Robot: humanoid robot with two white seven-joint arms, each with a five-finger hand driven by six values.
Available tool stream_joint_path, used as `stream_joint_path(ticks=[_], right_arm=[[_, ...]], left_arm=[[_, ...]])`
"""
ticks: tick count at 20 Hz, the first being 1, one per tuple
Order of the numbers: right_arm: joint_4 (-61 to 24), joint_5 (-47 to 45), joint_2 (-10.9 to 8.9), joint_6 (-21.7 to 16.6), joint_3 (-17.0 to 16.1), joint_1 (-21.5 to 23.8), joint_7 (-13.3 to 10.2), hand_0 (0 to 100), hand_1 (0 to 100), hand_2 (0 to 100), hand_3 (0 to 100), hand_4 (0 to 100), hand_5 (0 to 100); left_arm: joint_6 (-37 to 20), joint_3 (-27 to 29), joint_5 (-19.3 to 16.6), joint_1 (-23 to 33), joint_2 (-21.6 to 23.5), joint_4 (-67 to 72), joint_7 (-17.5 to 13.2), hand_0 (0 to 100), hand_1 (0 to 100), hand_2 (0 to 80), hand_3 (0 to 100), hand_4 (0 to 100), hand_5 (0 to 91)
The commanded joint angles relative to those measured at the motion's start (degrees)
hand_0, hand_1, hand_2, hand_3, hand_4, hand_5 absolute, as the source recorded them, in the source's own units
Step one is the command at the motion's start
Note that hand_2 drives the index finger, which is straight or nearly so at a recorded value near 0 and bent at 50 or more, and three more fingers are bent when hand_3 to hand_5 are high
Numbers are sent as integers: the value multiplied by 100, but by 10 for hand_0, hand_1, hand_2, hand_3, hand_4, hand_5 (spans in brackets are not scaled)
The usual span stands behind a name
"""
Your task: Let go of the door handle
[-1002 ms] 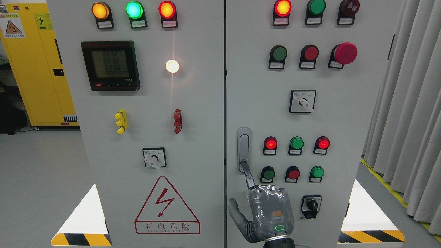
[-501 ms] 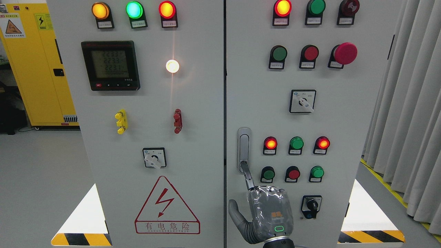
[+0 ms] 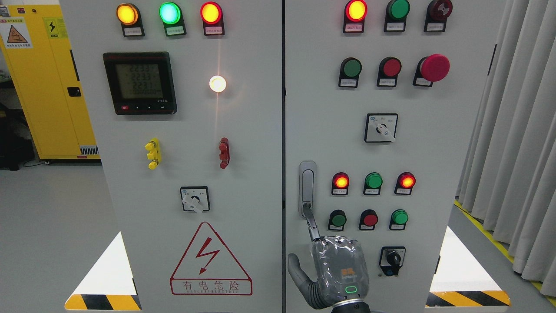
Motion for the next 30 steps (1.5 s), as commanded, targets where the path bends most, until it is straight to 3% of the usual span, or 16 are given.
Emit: stream_joint_path(ticks=[1,30], right_arm=[[11,0,1,4,0,2,48,535,367,53,1000,1000,1000],[90,-27,10,101,0,55,57,538,371,71,1000,1000,1000]], left_arm=[[27,1,0,0,0,0,3,120,556,0,0,0,0],[27,1,0,0,0,0,3,120,556,0,0,0,0]])
